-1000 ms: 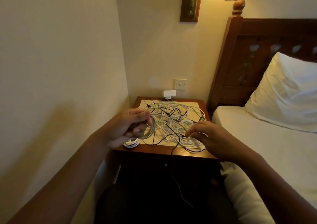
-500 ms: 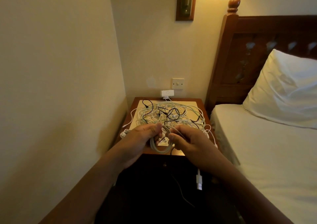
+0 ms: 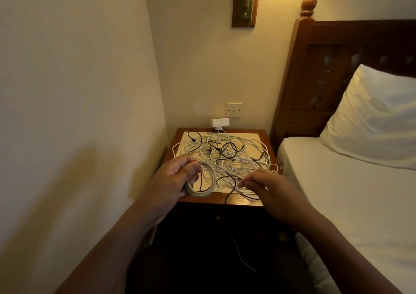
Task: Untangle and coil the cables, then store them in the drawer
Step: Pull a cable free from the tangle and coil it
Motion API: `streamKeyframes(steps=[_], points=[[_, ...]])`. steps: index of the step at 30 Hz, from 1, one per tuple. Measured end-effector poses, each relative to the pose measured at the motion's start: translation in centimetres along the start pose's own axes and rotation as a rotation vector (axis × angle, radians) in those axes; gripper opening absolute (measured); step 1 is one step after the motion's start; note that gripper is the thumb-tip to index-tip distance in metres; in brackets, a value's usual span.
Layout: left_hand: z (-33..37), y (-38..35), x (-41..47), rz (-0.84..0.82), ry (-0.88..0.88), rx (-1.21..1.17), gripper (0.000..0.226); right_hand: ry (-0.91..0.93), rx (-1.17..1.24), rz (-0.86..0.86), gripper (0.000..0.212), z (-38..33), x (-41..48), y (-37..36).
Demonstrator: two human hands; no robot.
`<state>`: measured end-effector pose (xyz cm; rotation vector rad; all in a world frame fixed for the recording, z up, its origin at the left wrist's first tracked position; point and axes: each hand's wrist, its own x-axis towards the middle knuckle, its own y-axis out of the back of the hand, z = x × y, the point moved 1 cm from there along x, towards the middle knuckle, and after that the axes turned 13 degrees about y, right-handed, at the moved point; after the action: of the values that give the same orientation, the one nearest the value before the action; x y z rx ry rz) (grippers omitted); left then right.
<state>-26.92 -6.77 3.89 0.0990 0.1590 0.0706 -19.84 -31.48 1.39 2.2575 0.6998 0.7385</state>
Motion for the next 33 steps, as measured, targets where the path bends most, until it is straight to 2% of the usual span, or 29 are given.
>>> streamKeyframes(steps=[2, 4, 7, 10, 13, 17, 19, 22, 26, 28, 31, 33], points=[[0.4, -0.7, -0.4, -0.027, -0.036, 0.0, 0.021, 0.002, -0.064, -0.002, 0.019, 0.3, 0.0, -0.5], [0.5, -1.6, -0.5, -0.047, -0.051, 0.0, 0.022, -0.003, -0.028, 0.122, 0.019, 0.1, 0.2, -1.0], [0.3, -3.0, -0.5, -0.024, -0.088, 0.059, 0.02, -0.138, 0.404, 0.359, 0.018, -1.0, 0.6, -2.0], [-0.3, -3.5, -0.1, 0.065, -0.111, 0.129, 0.017, -0.25, 0.849, 0.433, 0.018, -2.8, 0.8, -3.0], [-1.0, -3.5, 0.2, 0.095, -0.111, 0.169, 0.016, -0.322, 1.116, 0.383, 0.033, -3.7, 0.7, -4.0], [-1.3, -3.2, 0.2, 0.275, -0.196, 0.415, 0.013, -0.38, 1.234, 0.233, 0.029, -3.8, 0.3, -4.7], [-1.1, -3.2, 0.0, 0.339, -0.253, 0.478, 0.012, -0.399, 1.291, 0.18, 0.037, -3.9, 0.3, -4.5], [-1.0, -3.6, -0.2, 0.351, -0.306, 0.533, 0.01, -0.376, 1.126, 0.068, 0.038, -4.0, 0.5, -4.5], [-1.2, -4.1, 0.1, 0.367, -0.37, 0.581, 0.008, -0.299, 0.6, 0.058, 0.014, -4.3, 0.9, -4.9], [-1.4, -3.8, 0.2, 0.405, -0.388, 0.583, 0.007, -0.26, 0.363, -0.002, 0.016, -4.3, 0.7, -4.9], [-1.9, -2.1, 1.6, 0.48, -0.341, 0.597, 0.01, -0.189, 0.259, -0.117, 0.023, -4.6, -0.1, -4.5], [-2.5, -0.1, 2.8, 0.535, -0.213, 0.55, 0.016, -0.135, 0.222, -0.167, 0.023, -4.6, -0.8, -3.8]])
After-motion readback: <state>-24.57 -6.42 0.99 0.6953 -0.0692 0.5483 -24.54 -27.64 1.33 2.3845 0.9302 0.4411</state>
